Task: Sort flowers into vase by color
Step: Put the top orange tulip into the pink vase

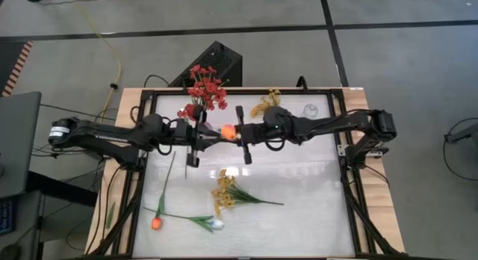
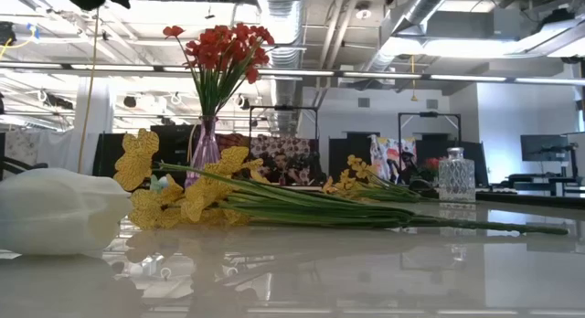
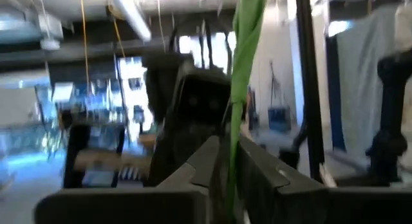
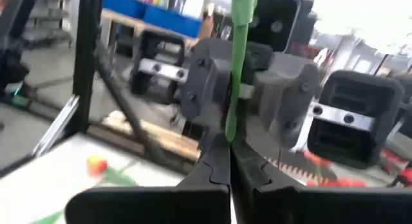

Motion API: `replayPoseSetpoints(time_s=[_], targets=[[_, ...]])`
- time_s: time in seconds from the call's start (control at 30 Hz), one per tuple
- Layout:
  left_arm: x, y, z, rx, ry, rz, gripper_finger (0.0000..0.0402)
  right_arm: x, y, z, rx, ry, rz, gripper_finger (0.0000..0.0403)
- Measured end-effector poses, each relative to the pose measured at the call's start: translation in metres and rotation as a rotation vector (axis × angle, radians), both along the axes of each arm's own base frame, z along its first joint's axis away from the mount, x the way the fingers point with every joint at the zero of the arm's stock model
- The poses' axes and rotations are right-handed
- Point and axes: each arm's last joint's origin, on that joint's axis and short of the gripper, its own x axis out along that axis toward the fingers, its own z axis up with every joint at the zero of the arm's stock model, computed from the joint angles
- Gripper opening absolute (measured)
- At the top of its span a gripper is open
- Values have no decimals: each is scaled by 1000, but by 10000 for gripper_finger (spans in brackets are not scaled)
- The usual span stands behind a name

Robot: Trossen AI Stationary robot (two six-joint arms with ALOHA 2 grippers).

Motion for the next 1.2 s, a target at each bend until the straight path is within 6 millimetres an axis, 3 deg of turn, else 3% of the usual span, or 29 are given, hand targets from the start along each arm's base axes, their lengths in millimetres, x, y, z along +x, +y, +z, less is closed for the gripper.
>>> replayPoseSetpoints(time_s=[0.13, 0.27, 0.37, 0.57, 0.77, 0.87, 1.0, 1.2], targets=[[-27, -1, 11, 23, 56, 8, 94, -17, -6, -8, -24, 37, -17, 18], [-55, -3, 13, 71, 163, 22, 127, -29, -16, -40, -30, 17, -47, 18], [-72, -2, 13, 91, 158, 97, 135, -31, -21, -62, -19, -134, -65, 18], [-90, 7, -28, 34, 4, 441, 135, -13, -29, -89, -13, -307, -101, 18], [-118, 9, -59, -165, -373, 462, 134, 15, -48, -102, -34, -309, -151, 18], [-132, 16, -70, -354, -478, 632, 134, 25, -55, -106, -45, -309, -183, 18], [-135, 32, -84, -590, -440, 1019, 134, 29, -66, -107, -25, -312, -207, 18], [-129, 58, -105, -600, -259, 1253, 134, 27, -75, -104, -27, -323, -235, 18]])
